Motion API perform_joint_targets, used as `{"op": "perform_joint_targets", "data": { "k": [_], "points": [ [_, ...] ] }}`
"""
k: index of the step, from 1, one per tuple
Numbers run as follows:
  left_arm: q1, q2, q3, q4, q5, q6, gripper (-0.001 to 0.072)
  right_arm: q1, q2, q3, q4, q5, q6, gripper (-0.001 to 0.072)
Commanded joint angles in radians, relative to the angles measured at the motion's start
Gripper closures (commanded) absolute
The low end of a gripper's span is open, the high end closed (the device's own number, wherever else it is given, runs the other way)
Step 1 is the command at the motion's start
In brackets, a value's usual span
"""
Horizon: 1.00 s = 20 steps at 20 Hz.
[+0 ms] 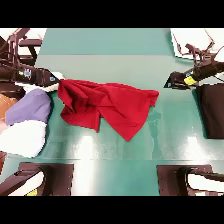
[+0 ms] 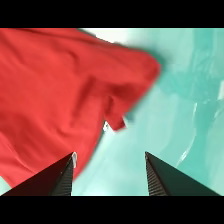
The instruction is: Fold the shirts.
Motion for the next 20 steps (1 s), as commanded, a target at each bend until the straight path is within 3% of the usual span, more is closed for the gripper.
{"op": "perform_joint_targets", "data": {
  "k": [1, 5, 9, 17, 20],
  "points": [
    [0.000, -0.013, -0.025, 0.024, 0.013, 0.009, 0.0682, -0.017, 0.040, -0.164, 0.039, 0.010, -0.018, 0.0208],
    [0.000, -0.013, -0.025, 0.024, 0.041, 0.006, 0.0681, 0.093, 0.153, -0.488, 0.203, -0.069, -0.018, 0.0208],
    [0.000, -0.013, -0.025, 0.023, 0.050, 0.006, 0.0681, 0.246, 0.149, -0.645, 0.285, -0.193, 0.003, 0.0209],
    [0.000, -0.013, -0.025, 0.023, 0.047, 0.006, 0.0682, 0.396, -0.029, -0.544, 0.324, -0.315, 0.021, 0.0231],
    [0.000, -0.013, -0.025, 0.023, 0.047, 0.006, 0.0682, 0.447, -0.056, -0.507, 0.323, -0.319, 0.022, 0.0283]
  ]
}}
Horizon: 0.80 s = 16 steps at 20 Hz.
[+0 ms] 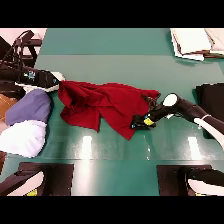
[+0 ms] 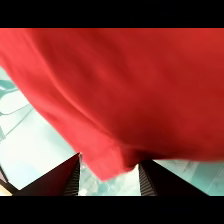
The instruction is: Fold the shirts.
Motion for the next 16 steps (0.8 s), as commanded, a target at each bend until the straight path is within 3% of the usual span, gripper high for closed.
{"op": "perform_joint_targets", "data": {
  "k": [1, 2, 4, 8, 10, 16],
  "points": [
    [0.001, -0.001, 0.000, 0.001, 0.001, 0.000, 0.0682, 0.069, -0.035, 0.034, -0.006, -0.046, 0.005, 0.0400],
    [0.001, -0.001, 0.000, 0.000, 0.001, 0.000, 0.0682, 0.091, -0.031, 0.034, -0.007, -0.076, 0.004, 0.0556],
    [0.001, 0.003, 0.000, 0.000, 0.001, 0.000, 0.0682, 0.111, -0.006, 0.034, -0.011, -0.122, 0.000, 0.0697],
    [0.001, 0.051, 0.111, 0.005, -0.003, -0.002, 0.0682, 0.015, 0.174, 0.119, -0.147, -0.083, -0.002, 0.0698],
    [0.001, 0.089, 0.245, 0.005, -0.007, -0.009, 0.0682, -0.092, 0.304, 0.257, -0.226, -0.017, -0.002, 0.0698],
    [0.001, 0.179, 0.725, 0.002, 0.013, -0.063, 0.0682, -0.407, 0.548, 0.744, -0.251, 0.083, -0.025, 0.0698]
  ]
}}
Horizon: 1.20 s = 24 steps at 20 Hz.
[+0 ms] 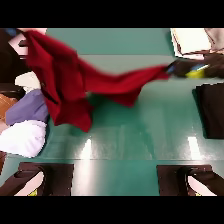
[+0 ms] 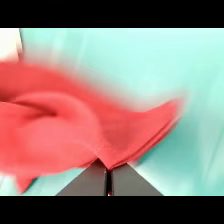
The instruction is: Fold the shirts.
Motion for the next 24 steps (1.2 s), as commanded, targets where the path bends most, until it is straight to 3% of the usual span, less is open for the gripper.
{"op": "perform_joint_targets", "data": {
  "k": [1, 6, 11, 15, 18, 24],
  "points": [
    [0.001, 0.050, 0.263, -0.001, 0.027, -0.054, 0.0683, -0.158, 0.121, 0.266, -0.032, 0.076, -0.018, 0.0698],
    [0.001, 0.135, 0.365, -0.019, 0.118, -0.144, 0.0683, -0.360, 0.158, 0.545, -0.029, 0.218, -0.018, 0.0698],
    [0.001, 0.142, 0.327, -0.074, 0.069, -0.181, 0.0683, -0.488, 0.032, 0.713, 0.006, 0.404, -0.018, 0.0699],
    [0.001, 0.107, 0.048, -0.077, -0.014, -0.199, 0.0683, -0.393, -0.068, 0.560, -0.012, 0.417, -0.016, 0.0699],
    [0.000, -0.014, -0.175, -0.089, -0.039, -0.190, 0.0682, -0.283, -0.198, 0.434, -0.119, 0.417, -0.013, 0.0699],
    [0.001, -0.435, -0.340, -0.114, 0.119, -0.042, 0.0681, -0.211, -0.543, 0.319, -0.153, 0.301, -0.026, 0.0697]
  ]
}}
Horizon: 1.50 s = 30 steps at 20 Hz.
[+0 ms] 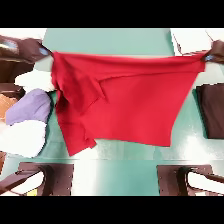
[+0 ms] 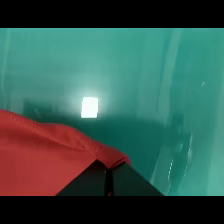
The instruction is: Fold the shirts.
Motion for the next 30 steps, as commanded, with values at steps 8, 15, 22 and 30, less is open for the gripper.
{"op": "perform_joint_targets", "data": {
  "k": [8, 15, 22, 30],
  "points": [
    [0.088, -0.306, -0.027, -0.018, 0.013, 0.086, 0.0141, -0.042, -0.342, 0.171, 0.235, 0.008, -0.056, 0.0333],
    [0.186, -0.165, -0.313, 0.267, -0.057, 0.024, 0.0218, -0.087, -0.082, -0.227, 0.241, -0.036, -0.114, 0.0334],
    [0.185, -0.166, -0.541, 0.224, 0.094, 0.013, 0.0218, -0.087, 0.037, -0.449, 0.241, -0.112, -0.115, 0.0334],
    [0.120, -0.211, -0.573, 0.141, 0.159, 0.015, 0.0220, -0.087, 0.039, -0.456, 0.247, -0.107, -0.115, 0.0334]
  ]
}}
